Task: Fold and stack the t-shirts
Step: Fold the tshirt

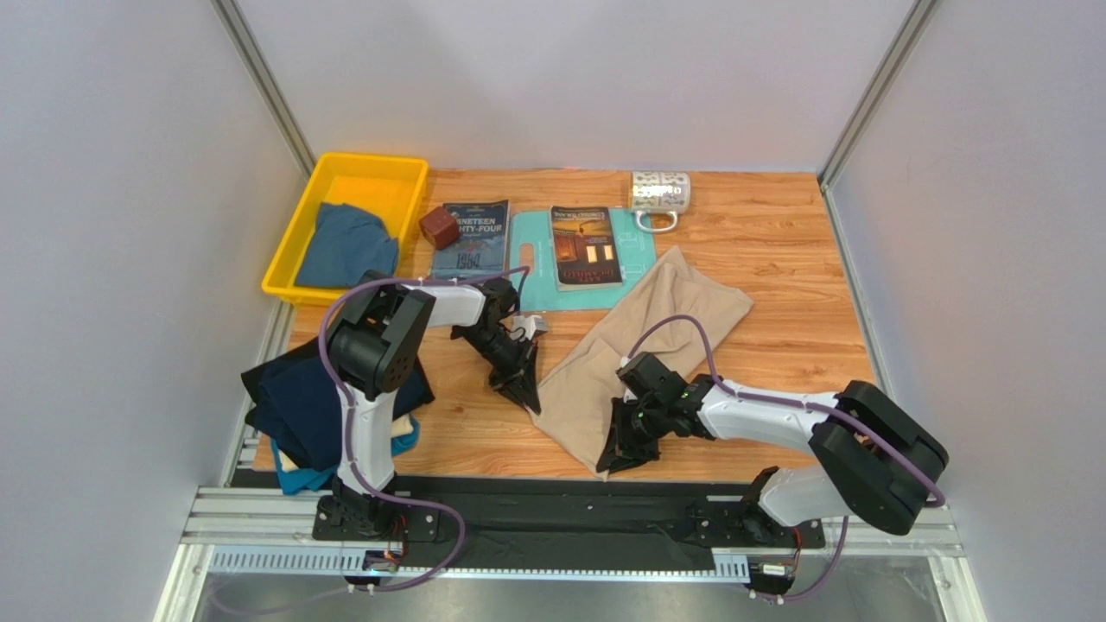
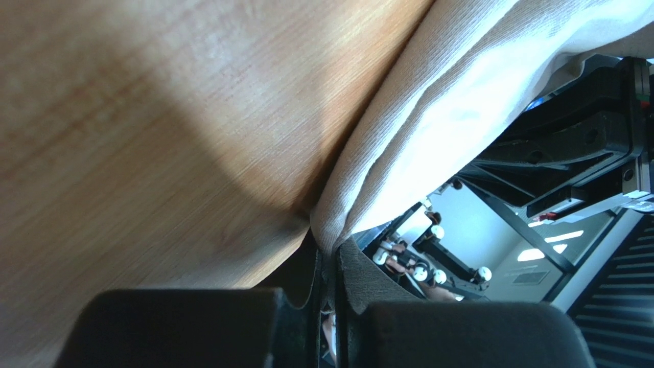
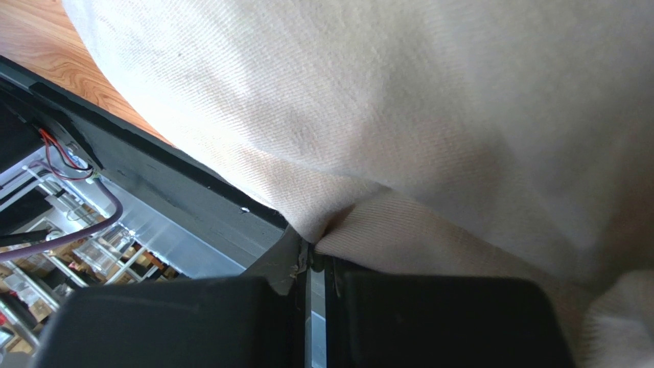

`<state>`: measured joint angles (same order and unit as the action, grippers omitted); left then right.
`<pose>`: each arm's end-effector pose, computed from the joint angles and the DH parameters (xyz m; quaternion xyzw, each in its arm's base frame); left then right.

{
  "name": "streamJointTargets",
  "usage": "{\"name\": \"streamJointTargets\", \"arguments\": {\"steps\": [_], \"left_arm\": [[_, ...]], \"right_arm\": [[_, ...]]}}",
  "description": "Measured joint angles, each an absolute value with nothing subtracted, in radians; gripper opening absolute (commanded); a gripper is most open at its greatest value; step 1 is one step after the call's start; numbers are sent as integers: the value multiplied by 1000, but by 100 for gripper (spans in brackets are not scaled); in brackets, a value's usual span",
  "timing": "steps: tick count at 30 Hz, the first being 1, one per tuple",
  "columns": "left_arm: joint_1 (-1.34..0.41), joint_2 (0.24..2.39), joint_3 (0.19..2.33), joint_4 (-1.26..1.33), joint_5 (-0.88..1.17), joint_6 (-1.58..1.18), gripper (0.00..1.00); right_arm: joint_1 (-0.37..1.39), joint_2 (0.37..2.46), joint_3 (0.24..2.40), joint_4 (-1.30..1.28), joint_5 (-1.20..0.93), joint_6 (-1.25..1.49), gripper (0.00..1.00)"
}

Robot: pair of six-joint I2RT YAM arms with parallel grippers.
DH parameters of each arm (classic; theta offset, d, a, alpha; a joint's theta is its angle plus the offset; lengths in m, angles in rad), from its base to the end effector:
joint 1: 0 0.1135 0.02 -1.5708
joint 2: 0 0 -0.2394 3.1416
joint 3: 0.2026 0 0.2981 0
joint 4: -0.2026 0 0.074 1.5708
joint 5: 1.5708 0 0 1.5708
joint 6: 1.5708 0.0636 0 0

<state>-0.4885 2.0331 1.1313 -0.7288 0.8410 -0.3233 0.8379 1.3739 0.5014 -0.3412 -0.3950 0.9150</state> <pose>0.2850 -0.2052 0.0197 -0.0631 -0.9104 0.3641 0.1862 0.1512 0.2046 0.0389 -0.0024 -0.9656 -0.2574 0.0370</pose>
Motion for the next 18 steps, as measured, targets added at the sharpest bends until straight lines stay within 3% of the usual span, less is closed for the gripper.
{"name": "streamJointTargets", "arguments": {"steps": [7,18], "left_arm": [[-494,2033,1166,-733,838,-342,0],[-511,1959,1425,-773,778,-414,0]], "right_arm": [[846,1313,535,-457,-285,891,0],[801,1219,765,-757,-92,841,0]]}}
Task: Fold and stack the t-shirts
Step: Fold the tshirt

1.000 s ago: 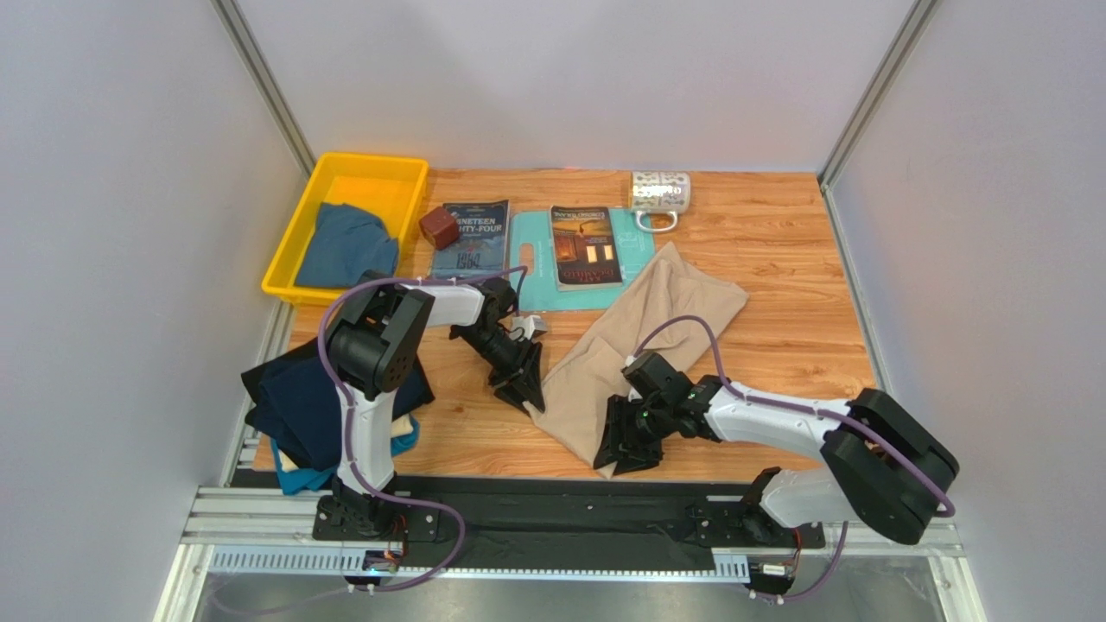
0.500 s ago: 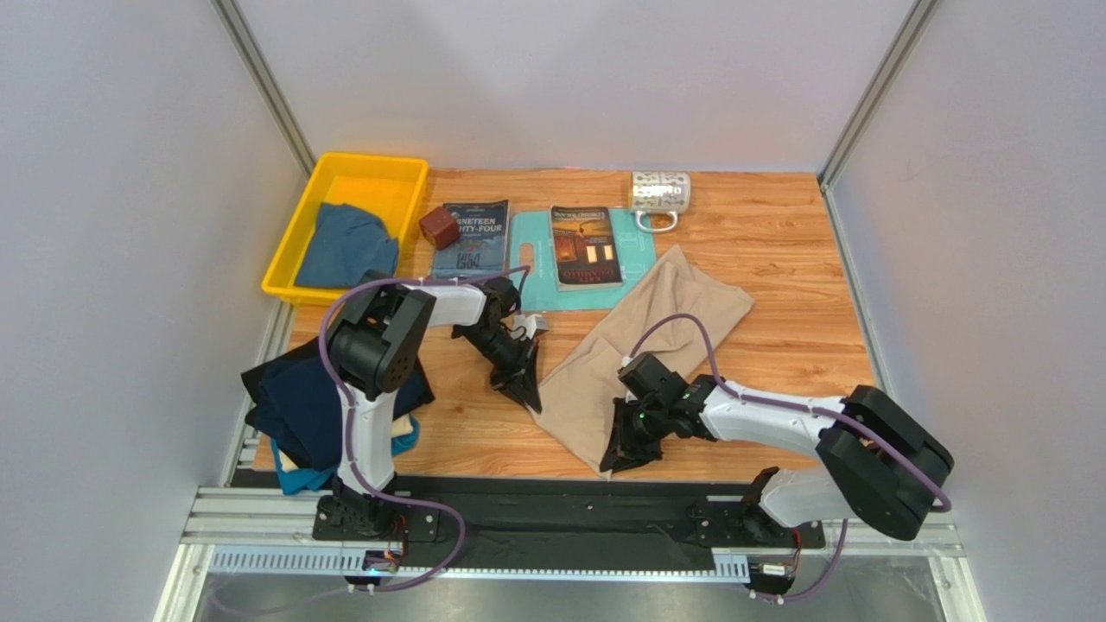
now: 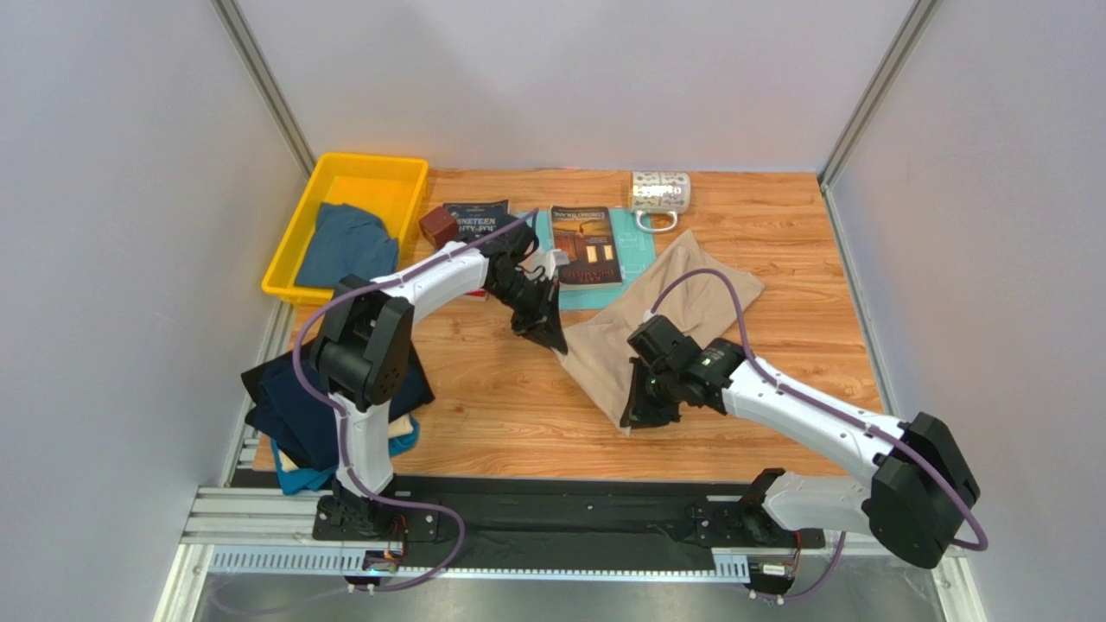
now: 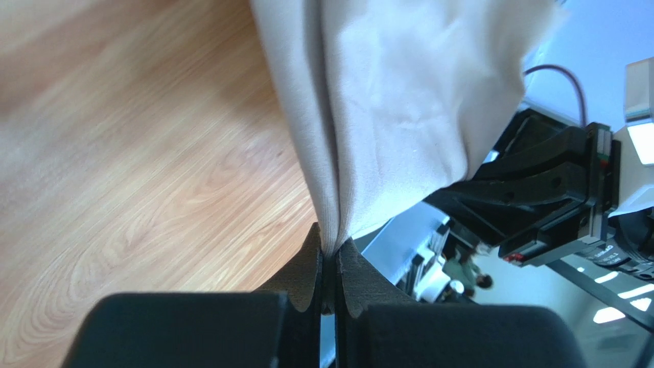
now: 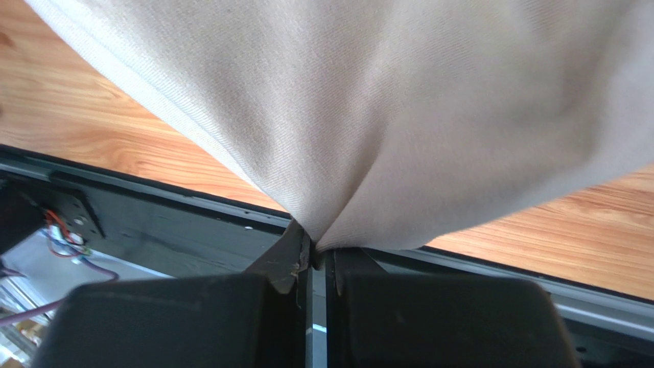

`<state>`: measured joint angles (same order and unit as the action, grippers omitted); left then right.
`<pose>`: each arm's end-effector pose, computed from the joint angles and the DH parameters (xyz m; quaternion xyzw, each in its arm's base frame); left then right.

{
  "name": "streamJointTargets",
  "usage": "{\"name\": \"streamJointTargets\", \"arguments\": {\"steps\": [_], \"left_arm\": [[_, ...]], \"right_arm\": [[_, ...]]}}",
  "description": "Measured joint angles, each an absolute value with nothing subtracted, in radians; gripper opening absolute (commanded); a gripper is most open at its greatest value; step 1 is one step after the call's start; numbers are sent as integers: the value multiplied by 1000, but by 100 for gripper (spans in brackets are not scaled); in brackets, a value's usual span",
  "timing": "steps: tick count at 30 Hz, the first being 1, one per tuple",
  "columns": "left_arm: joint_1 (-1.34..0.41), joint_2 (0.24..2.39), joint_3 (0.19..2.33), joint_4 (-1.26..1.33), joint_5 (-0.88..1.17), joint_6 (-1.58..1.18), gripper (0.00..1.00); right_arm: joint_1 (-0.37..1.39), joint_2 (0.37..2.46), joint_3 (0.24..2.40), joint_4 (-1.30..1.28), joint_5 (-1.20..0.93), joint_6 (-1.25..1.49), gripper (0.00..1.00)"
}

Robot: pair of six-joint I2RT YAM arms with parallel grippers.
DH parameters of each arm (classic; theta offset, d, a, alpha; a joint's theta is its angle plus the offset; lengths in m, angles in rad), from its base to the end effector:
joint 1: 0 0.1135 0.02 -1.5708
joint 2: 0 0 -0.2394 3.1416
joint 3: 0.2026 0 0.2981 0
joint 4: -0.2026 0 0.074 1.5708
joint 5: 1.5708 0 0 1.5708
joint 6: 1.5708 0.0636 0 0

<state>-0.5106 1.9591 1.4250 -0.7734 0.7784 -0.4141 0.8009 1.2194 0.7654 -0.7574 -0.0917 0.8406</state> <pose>0.3477 -0.2460 0.1229 -0.0940 -0.9137 0.3908 0.0591 0.1870 0.2012 0.1356 0.0113 0.9828 0.1614 0.0887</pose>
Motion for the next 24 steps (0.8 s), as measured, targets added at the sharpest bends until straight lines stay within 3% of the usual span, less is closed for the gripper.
{"name": "streamJointTargets", "arguments": {"steps": [13,24], "left_arm": [[-542,1970,1712,-815,743,-437,0],[-575,2215,2148,-794,777,-469,0]], "right_arm": [[654,1159,1006,-1000,30,757,0],[393,1138,1113,-1018,92,636,0]]}}
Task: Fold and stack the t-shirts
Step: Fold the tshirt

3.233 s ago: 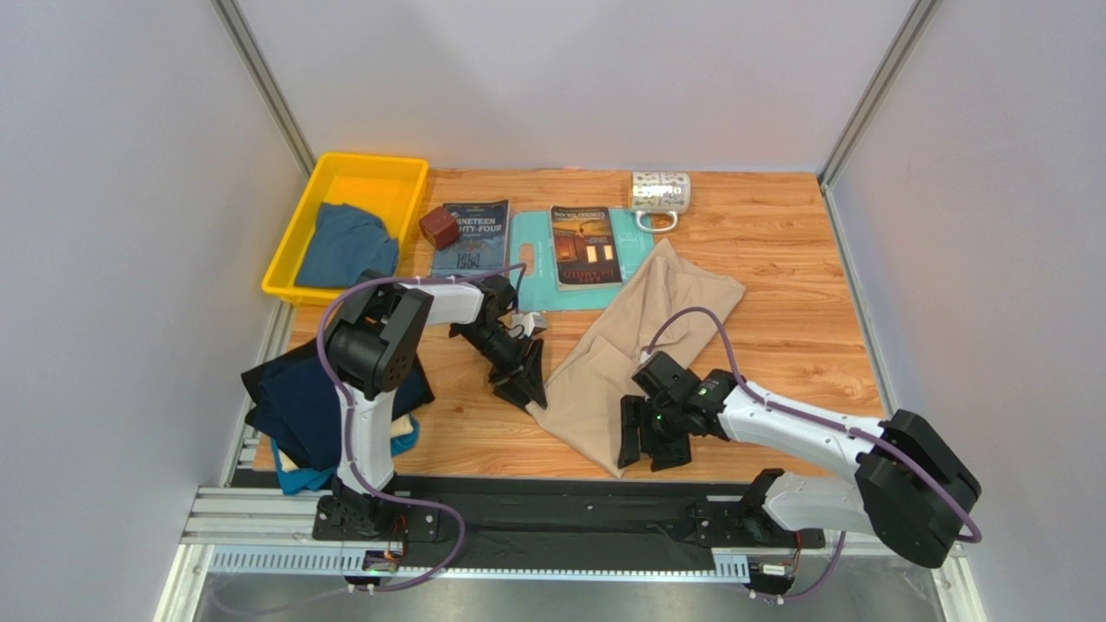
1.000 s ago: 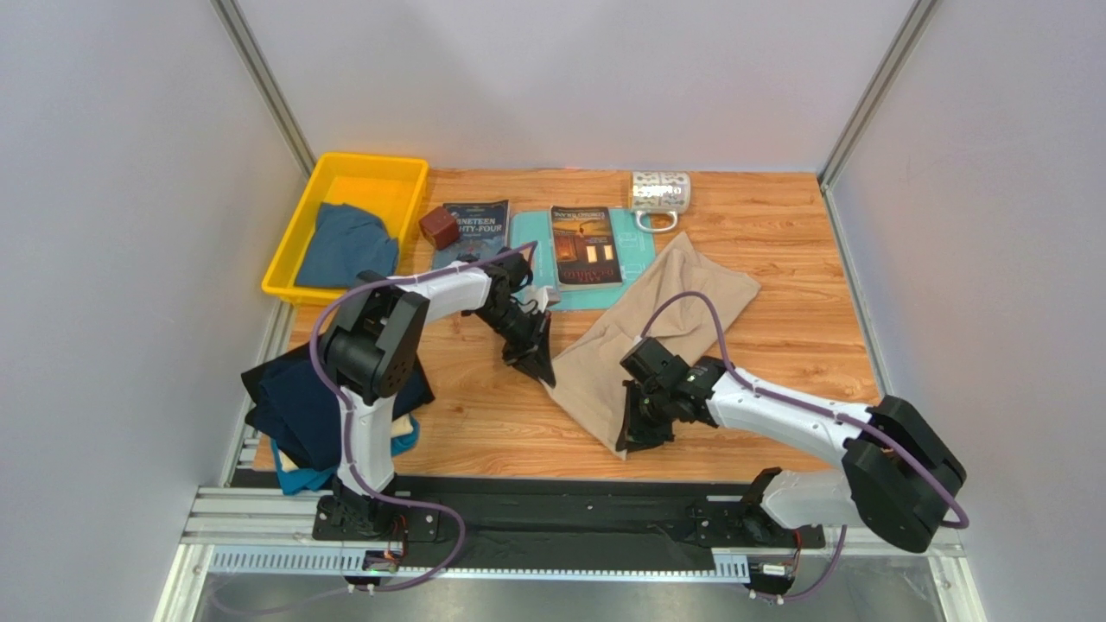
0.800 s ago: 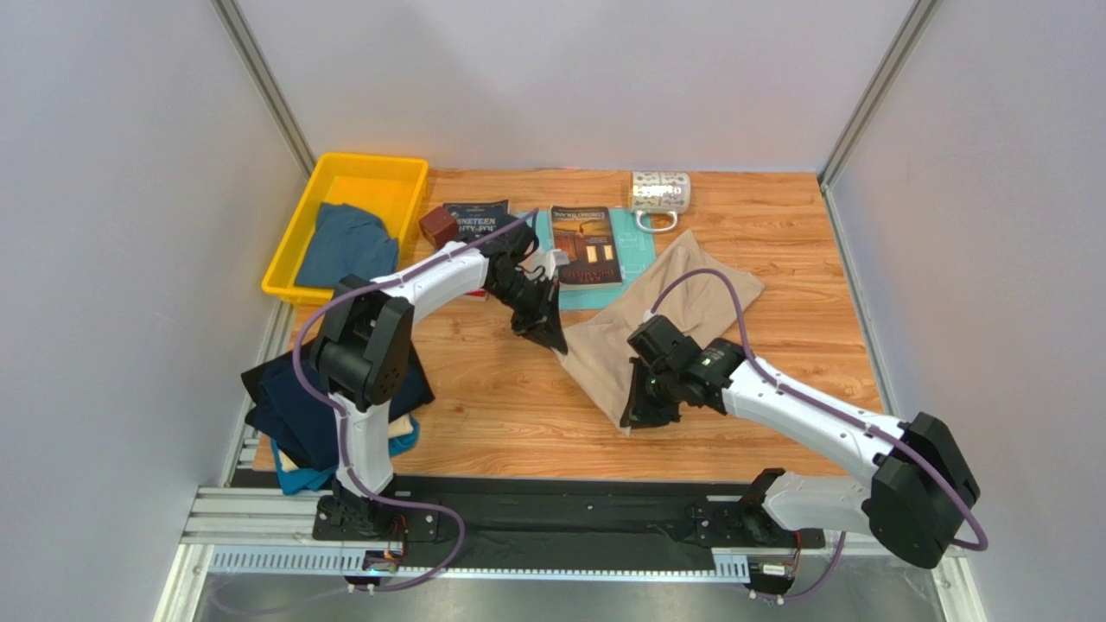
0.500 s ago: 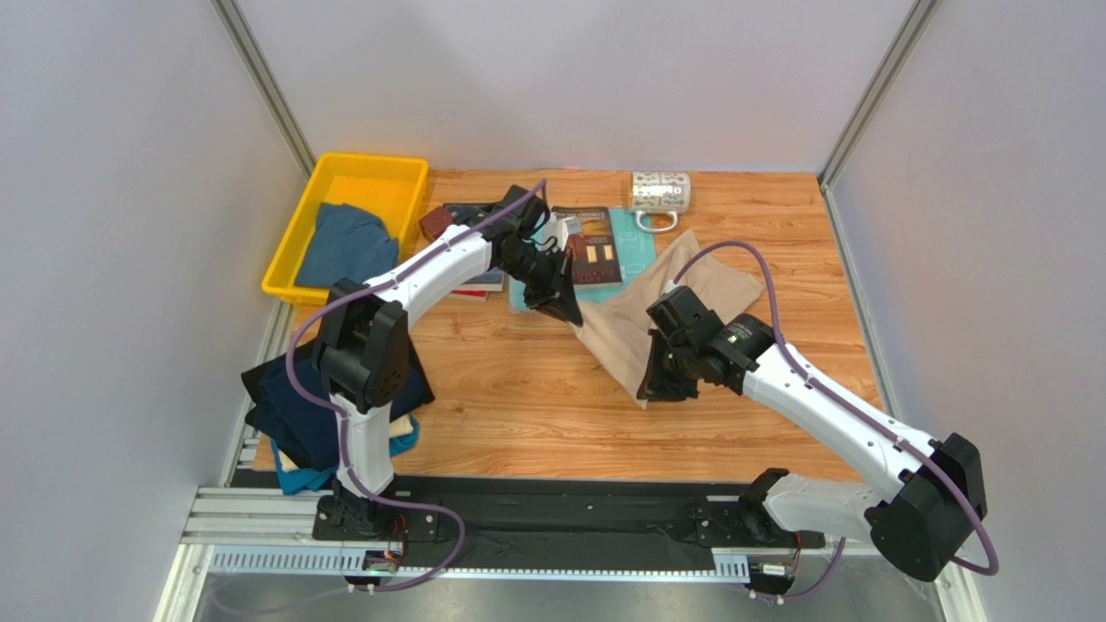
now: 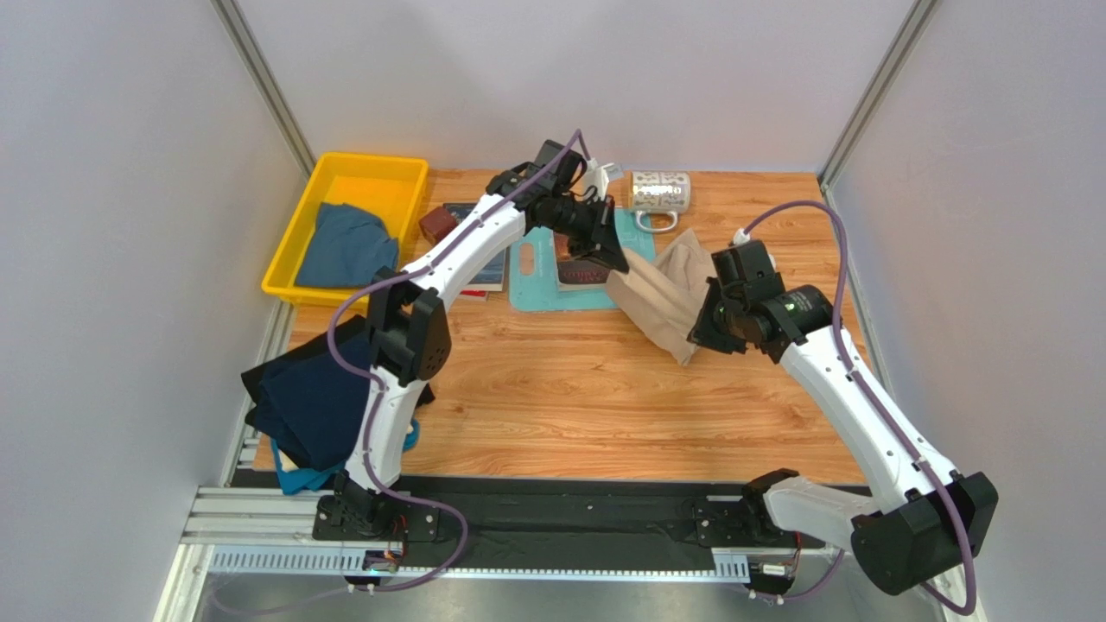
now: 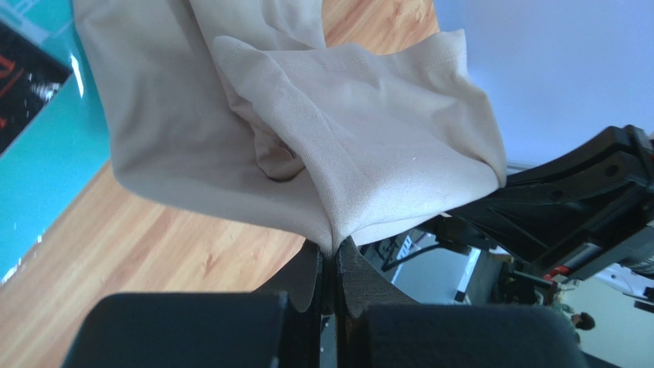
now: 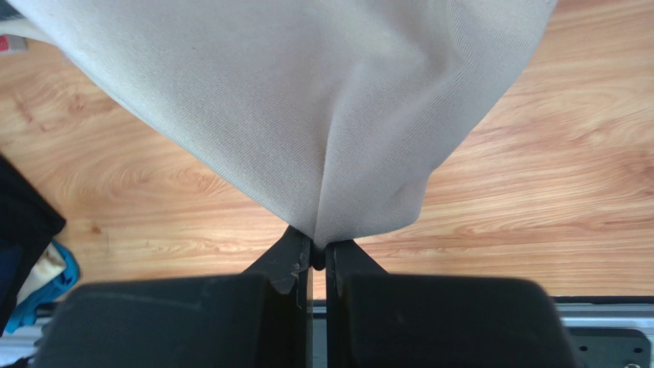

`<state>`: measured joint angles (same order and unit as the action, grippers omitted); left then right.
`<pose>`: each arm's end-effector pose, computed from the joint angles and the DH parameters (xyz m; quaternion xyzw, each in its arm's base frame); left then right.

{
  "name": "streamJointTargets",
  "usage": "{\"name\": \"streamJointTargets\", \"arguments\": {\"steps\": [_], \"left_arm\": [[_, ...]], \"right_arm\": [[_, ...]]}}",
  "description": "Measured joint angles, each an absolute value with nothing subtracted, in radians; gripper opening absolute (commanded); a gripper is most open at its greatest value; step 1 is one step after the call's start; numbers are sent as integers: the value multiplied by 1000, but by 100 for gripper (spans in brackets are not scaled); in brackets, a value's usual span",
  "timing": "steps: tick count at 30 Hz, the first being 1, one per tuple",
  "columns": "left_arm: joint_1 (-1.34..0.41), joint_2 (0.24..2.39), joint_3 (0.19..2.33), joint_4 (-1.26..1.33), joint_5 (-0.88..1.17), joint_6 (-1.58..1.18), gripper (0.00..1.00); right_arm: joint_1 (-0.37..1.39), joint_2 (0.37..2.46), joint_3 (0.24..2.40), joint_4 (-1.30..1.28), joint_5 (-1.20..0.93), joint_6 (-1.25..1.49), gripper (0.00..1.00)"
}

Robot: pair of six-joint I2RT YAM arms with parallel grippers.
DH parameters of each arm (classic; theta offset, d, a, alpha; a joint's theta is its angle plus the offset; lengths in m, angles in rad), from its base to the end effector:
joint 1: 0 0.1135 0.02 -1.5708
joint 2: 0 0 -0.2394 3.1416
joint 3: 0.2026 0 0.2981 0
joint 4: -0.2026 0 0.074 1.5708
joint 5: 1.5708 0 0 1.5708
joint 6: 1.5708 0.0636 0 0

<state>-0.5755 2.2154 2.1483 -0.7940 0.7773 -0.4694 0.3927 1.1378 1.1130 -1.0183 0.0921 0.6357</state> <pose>0.4262 -0.3297 0.2546 0.1775 0.8596 -0.4684 0.1013 0.2629 0.1026 0.2649 0.1288 0.9558 0.0894 0.2487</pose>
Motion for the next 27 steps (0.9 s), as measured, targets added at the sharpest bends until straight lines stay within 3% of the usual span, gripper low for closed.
{"name": "streamJointTargets", "arguments": {"steps": [5,13,27], "left_arm": [[-604,2342,2250,-738,799,-477,0],[-635,2395,2230,-634,800,-485,0],[-614,2009,1753,-664,660,-418,0]], "right_arm": [[331,1171,1133,-1032,131,584,0],[299,1220,1133,-1061,128,548,0],[303,1219,1043,-906,-134,541,0]]}}
